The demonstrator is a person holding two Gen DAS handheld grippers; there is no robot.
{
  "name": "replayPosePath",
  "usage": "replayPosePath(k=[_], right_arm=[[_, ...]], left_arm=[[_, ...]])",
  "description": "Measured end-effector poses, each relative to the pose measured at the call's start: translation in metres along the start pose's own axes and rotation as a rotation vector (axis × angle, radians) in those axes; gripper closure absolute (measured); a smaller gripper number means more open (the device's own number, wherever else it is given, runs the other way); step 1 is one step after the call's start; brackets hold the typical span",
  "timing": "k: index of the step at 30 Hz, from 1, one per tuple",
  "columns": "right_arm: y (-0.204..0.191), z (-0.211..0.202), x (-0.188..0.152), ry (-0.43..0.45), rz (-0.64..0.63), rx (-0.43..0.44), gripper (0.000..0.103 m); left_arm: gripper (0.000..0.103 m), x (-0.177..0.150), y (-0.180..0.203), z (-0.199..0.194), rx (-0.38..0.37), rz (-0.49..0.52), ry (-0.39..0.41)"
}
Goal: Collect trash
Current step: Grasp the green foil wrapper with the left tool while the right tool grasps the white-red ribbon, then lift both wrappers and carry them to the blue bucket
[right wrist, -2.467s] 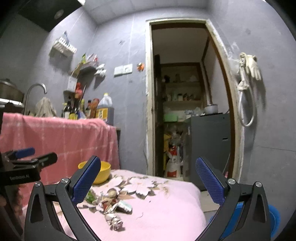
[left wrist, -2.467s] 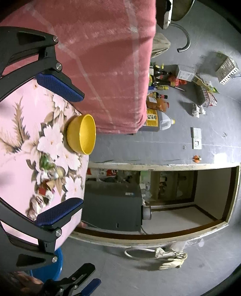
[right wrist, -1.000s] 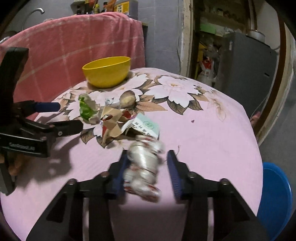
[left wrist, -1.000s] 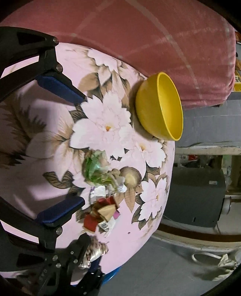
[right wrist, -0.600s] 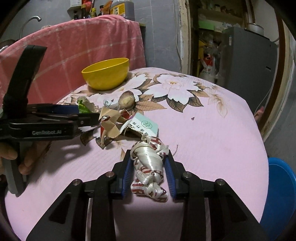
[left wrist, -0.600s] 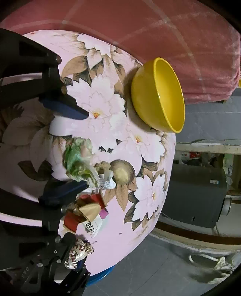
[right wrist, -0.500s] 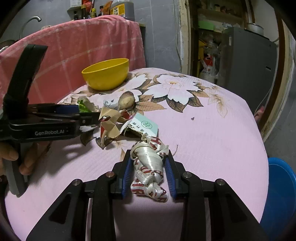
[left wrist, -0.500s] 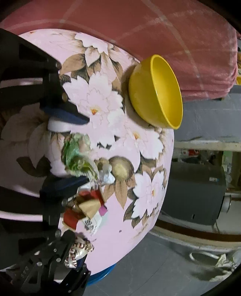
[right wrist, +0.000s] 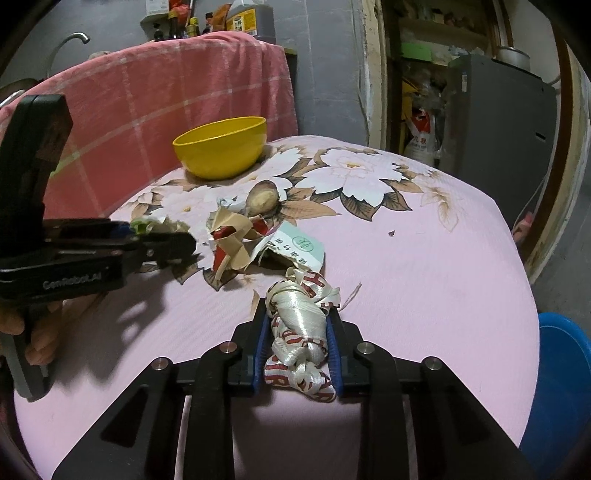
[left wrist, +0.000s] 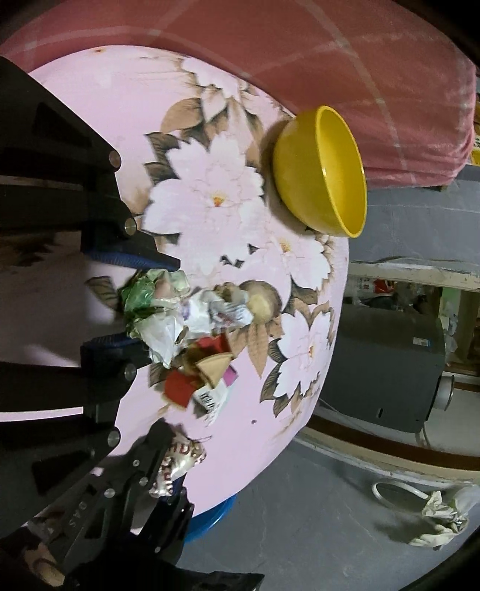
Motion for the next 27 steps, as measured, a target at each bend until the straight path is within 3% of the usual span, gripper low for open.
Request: replayPosePath(k=[5,9,21,27], right_arm=[[-0.002,-0.008,-0.002,0.029,0.026,0.048,0.08],[0.0,-0.028,0.002,0.115,0.076,0.077,0.08],[-0.003,-0.115,0.022,0.504,0.013,-0.024,0.08],[0.021,-0.155,0.021,0.618,0.047,-0.111,0.079]], left_arm=[[0.078,-0.002,0.003,-0.018,-0.024,-0.03,0.067],[0.078,0.001,0.011,-0.036,-0.051,-0.041,0.127],[0.078,0.03,0.059,-0.1,-0.109,-0.002,0.392],[0.078,0.047,0.093,-0.113,-0.159,0.036,0.455]])
Point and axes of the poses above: each gripper's, at about its wrist camera, not at the fingertips, and z roughly the way its jaws point, y to its right, x to its top, the point moved 5 cm from there along z, roughly the way its jaws point, and after that the axes turned 8 degrees about x, right-handed, at the moved point
